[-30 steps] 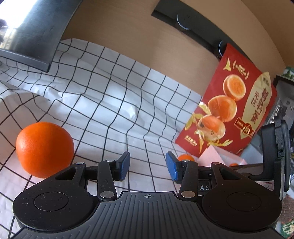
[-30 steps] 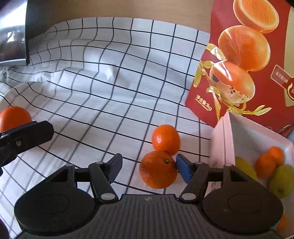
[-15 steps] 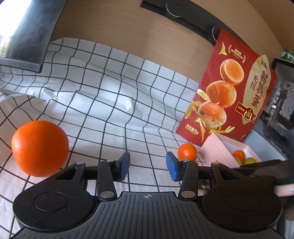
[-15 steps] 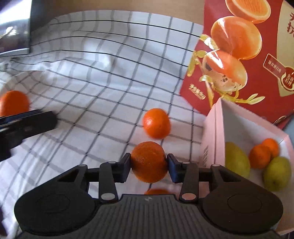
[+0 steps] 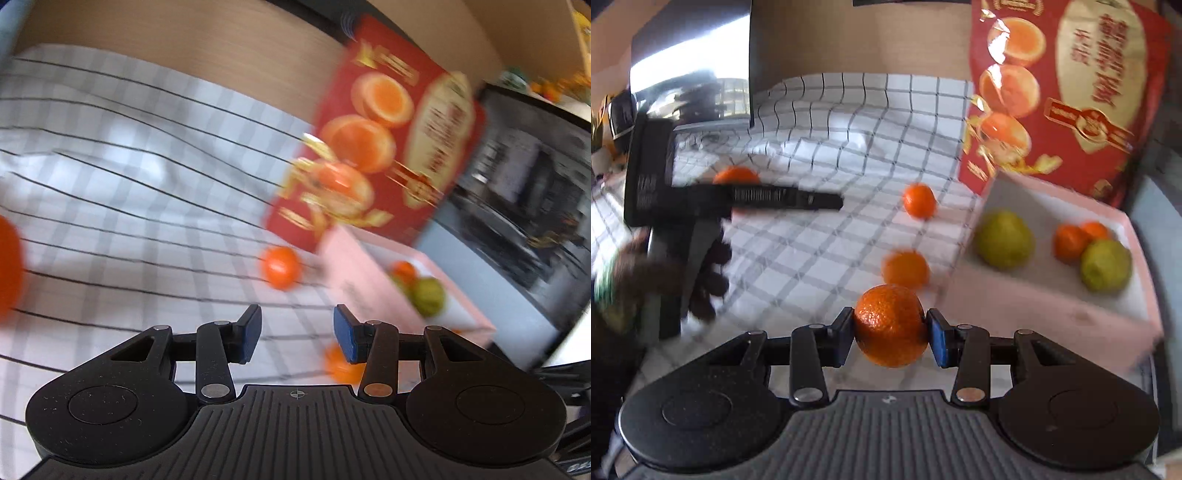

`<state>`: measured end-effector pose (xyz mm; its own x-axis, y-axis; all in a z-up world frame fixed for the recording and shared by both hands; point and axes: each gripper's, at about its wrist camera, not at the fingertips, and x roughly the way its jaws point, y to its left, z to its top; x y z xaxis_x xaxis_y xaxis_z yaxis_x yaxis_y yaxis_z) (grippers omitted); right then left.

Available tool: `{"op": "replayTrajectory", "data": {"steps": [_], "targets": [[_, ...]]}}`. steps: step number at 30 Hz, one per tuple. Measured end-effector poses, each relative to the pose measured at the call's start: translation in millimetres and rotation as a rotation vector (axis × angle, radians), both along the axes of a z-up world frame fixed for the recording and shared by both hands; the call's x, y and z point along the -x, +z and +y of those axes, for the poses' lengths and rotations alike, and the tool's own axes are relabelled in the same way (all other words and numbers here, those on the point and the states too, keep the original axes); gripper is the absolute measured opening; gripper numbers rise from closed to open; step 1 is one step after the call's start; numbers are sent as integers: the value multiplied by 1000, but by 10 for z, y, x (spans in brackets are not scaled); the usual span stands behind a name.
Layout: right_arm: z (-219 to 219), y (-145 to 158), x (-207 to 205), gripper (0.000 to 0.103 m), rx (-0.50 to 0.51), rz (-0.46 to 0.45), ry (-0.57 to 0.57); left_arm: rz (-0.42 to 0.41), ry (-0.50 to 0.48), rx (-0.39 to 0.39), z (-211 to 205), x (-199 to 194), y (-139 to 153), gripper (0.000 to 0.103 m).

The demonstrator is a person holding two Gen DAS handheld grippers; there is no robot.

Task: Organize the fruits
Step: 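Grasp a mandarin with the left gripper while the right gripper lowers its mandarin and opens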

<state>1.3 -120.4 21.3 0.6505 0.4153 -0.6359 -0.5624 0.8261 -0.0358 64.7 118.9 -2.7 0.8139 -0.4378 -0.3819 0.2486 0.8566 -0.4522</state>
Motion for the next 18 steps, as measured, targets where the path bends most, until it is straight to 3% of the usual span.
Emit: {"op": "replayTrajectory", "data": {"steps": [3,7,11,15,18], "targets": [[-217,-122,120,41,22,-11,-26,10,-45,-66,-321,-27,50,48],[-427,-245,134,41,38,-24,-85,-12,-80,-237,-733,-13,78,48],[-589,-315,94,42,9,-8,-100,-6,-51,-381,-939,-50,32,51],[-645,-408,39,42,8,10,-117,24,-62,-349,-917,-146,-22,55],[-668,-445,32,51,-2,14,-130,48,-84,-331,-932,-198,-45,55]]}}
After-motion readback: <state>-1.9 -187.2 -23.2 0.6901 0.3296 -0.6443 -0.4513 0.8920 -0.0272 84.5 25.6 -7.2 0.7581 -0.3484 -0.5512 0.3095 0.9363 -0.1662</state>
